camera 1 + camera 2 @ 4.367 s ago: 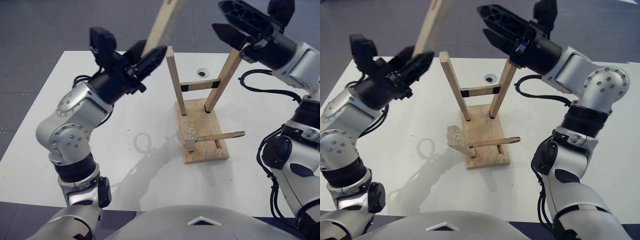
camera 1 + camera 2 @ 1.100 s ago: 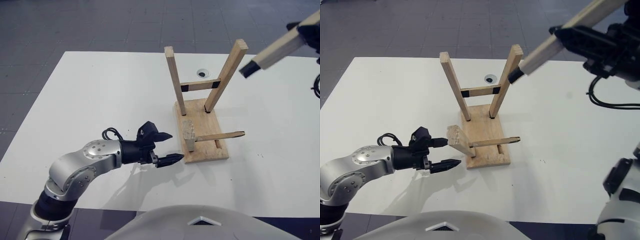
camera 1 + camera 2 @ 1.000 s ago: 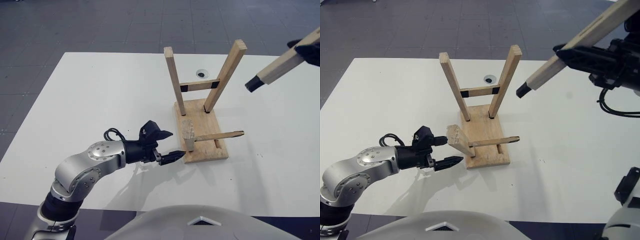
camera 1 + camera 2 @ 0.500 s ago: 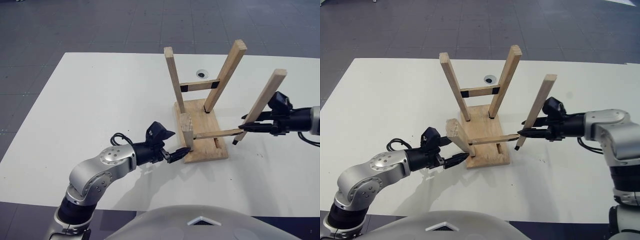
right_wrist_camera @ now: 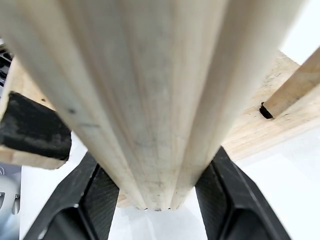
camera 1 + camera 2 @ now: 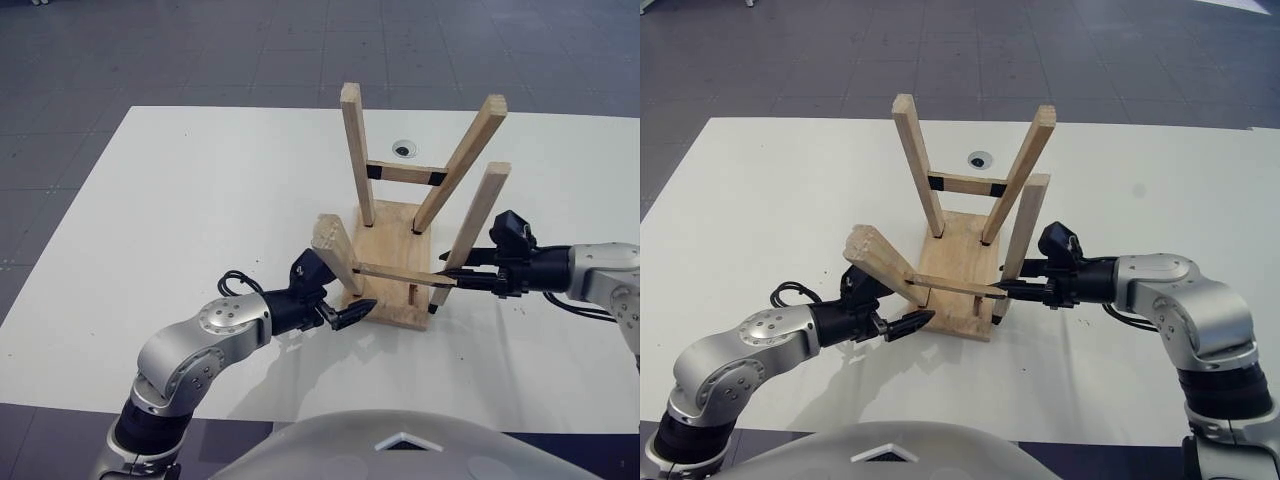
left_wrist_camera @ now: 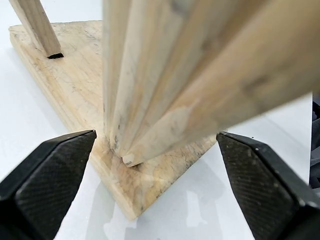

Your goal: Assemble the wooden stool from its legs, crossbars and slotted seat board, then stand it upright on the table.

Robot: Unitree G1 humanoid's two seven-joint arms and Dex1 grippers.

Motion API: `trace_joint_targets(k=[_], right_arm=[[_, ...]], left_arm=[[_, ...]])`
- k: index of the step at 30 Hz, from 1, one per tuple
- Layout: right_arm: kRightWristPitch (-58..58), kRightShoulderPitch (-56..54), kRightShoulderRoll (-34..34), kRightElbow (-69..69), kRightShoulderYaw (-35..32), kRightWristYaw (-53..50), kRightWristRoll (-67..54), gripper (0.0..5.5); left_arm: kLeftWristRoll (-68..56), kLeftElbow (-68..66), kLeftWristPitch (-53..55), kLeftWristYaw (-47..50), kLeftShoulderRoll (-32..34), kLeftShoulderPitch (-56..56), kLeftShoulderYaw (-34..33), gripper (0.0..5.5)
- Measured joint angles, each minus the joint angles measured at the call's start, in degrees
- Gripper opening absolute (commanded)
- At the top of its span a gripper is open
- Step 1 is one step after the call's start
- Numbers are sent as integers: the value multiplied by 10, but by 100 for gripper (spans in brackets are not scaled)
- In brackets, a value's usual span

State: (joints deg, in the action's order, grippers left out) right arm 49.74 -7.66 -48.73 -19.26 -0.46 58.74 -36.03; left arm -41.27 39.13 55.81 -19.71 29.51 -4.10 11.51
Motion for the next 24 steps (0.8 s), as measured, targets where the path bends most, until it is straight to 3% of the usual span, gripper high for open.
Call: trace_joint_targets(k=[6,10,14,19,24], right_arm=[[-38,-11,-53,42,-22,81,-2,203],[-40,-5,-48,34,-56,111,-51,203],[-102,52,-4,38,-59,119,-54,202],[-302,90,68,141,-42,101,55,202],[-430,104,116,203,-40,119,66,202]], left_arm=[[15,-12,-1,-3,3,0,-4,447],[36,-31,-10,-16,15,-8,-4,447],[52,-49,-24,-29,22,-19,-5,447],[64,-53,-26,-38,20,-19,-5,447],[66,-53,-26,-48,19,-19,-5,447]])
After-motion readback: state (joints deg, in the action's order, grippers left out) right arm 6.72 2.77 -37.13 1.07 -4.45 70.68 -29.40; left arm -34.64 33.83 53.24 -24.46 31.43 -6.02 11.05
